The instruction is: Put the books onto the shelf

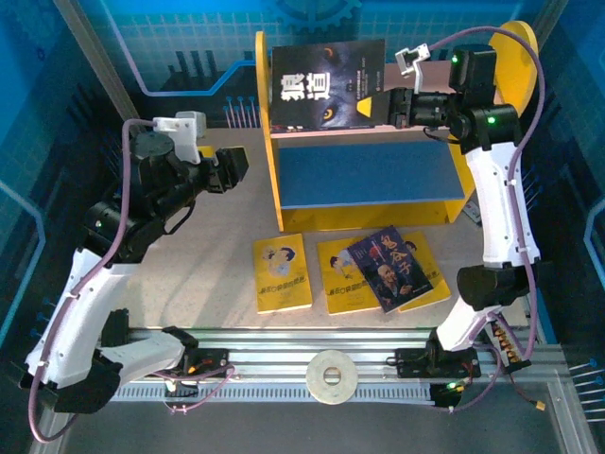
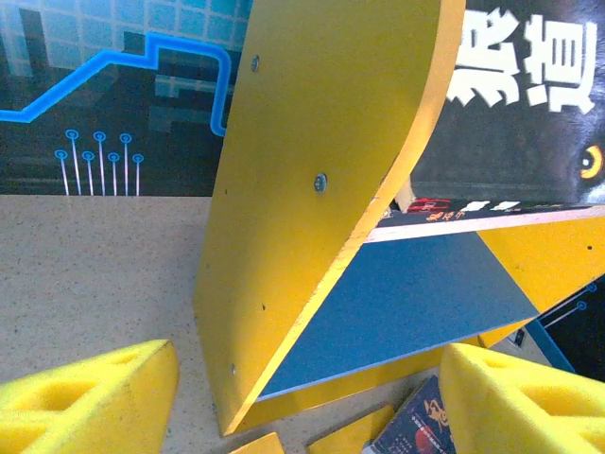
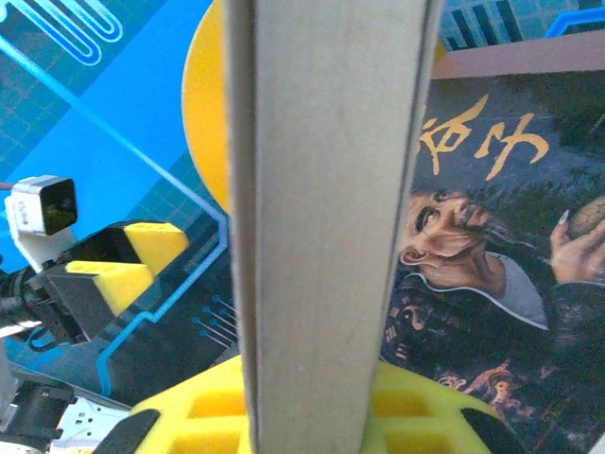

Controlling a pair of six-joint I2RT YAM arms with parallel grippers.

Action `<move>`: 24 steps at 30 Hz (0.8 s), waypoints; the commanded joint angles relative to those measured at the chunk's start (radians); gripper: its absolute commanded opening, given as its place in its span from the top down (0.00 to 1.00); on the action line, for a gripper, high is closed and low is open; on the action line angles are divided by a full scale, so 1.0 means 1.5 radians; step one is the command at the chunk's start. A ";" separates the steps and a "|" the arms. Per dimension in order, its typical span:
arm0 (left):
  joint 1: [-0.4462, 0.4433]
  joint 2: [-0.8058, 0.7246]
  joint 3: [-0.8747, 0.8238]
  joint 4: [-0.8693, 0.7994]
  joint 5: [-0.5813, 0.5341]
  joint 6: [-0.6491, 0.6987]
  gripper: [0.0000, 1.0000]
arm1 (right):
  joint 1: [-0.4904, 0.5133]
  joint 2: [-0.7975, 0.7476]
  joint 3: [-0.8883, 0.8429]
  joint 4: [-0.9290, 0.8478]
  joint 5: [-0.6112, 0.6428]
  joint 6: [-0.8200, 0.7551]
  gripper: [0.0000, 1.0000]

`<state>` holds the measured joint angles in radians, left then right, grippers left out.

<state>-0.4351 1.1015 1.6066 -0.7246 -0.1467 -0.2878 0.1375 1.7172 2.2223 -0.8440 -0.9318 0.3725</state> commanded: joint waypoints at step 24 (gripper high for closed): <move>-0.004 -0.029 -0.014 -0.016 -0.027 0.007 0.26 | 0.019 0.062 0.115 -0.057 0.041 -0.051 0.52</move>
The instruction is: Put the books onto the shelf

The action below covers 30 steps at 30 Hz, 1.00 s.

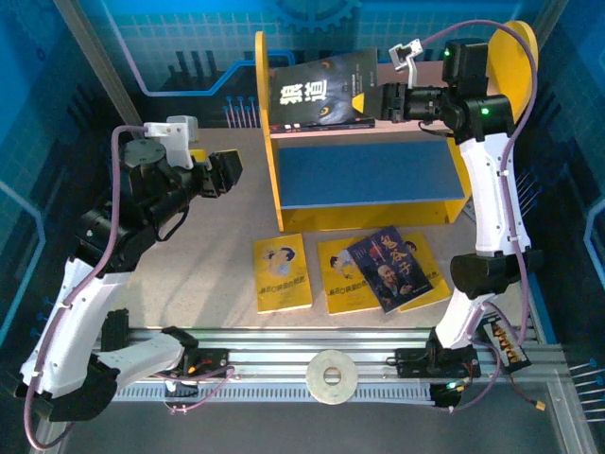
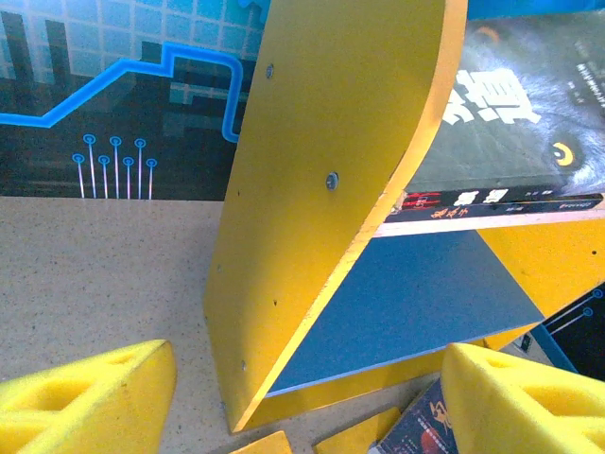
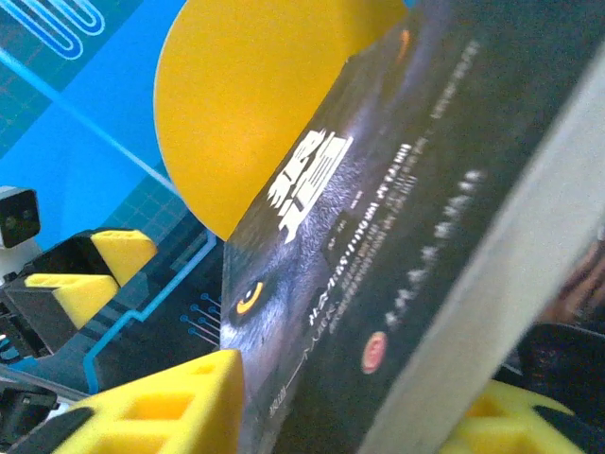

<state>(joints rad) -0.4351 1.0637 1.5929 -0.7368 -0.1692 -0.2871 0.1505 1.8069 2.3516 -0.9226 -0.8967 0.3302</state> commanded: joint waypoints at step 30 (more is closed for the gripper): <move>-0.004 -0.005 -0.001 -0.012 -0.017 0.012 0.25 | -0.002 0.044 0.092 -0.097 0.113 -0.090 0.24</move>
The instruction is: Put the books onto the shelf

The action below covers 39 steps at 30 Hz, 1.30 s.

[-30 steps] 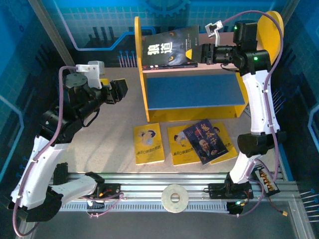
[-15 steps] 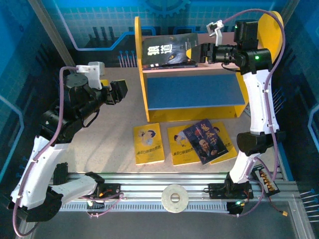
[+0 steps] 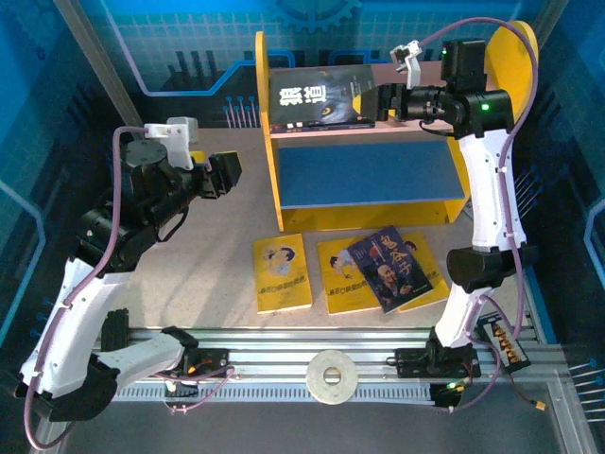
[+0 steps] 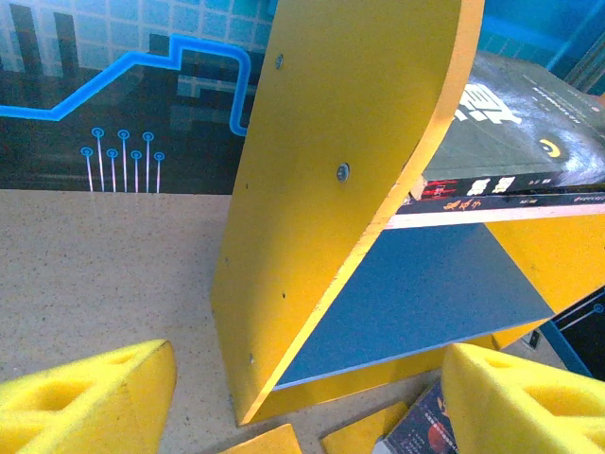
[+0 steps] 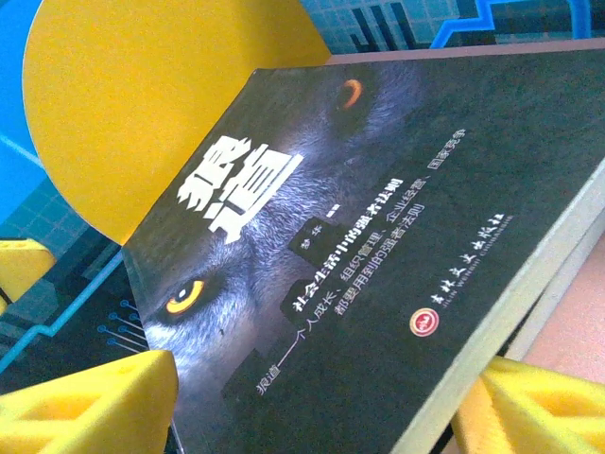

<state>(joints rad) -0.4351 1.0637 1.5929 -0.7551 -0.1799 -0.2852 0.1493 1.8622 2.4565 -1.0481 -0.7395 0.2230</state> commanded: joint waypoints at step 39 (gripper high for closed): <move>-0.004 -0.003 -0.002 0.003 -0.006 0.007 0.25 | -0.012 0.002 0.015 -0.034 0.003 -0.044 0.25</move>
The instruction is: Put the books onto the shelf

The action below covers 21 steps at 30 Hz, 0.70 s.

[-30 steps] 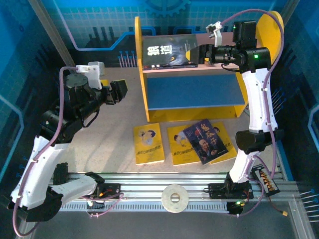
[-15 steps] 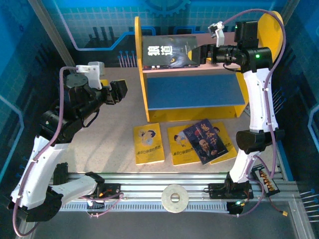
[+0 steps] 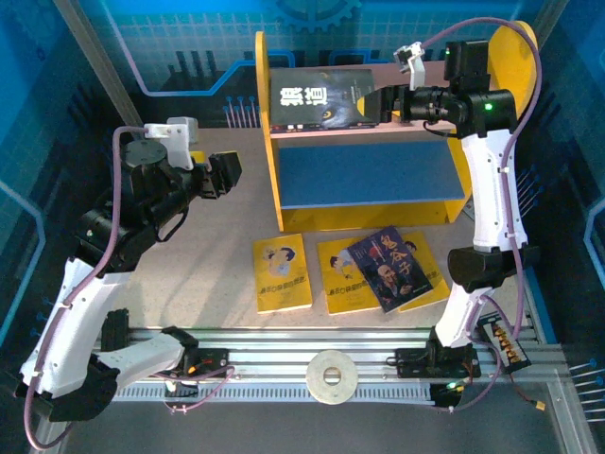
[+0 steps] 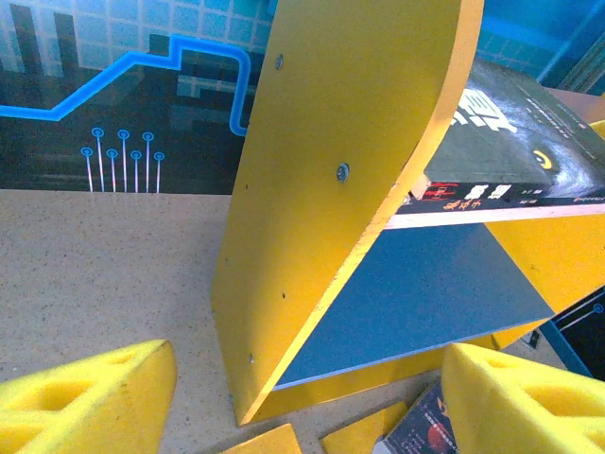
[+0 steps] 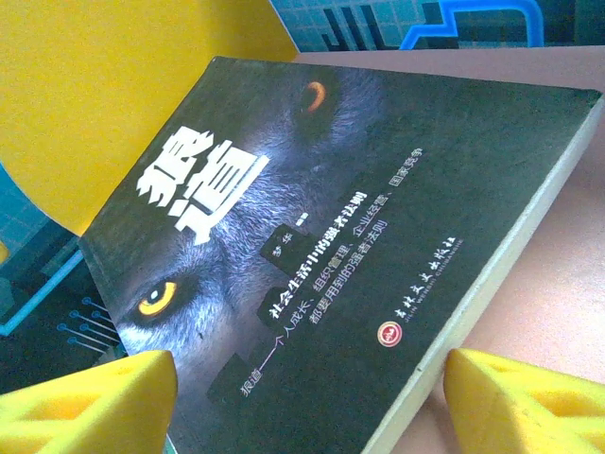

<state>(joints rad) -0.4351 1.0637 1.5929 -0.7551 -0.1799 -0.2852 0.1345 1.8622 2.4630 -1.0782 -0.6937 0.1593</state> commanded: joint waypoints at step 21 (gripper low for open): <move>-0.004 -0.006 -0.003 -0.005 -0.008 0.010 0.25 | 0.022 0.038 0.045 0.004 -0.054 0.016 0.26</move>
<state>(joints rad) -0.4351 1.0637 1.5929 -0.7555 -0.1799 -0.2852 0.1383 1.8988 2.5023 -1.0763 -0.7334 0.1699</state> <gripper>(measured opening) 0.747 0.741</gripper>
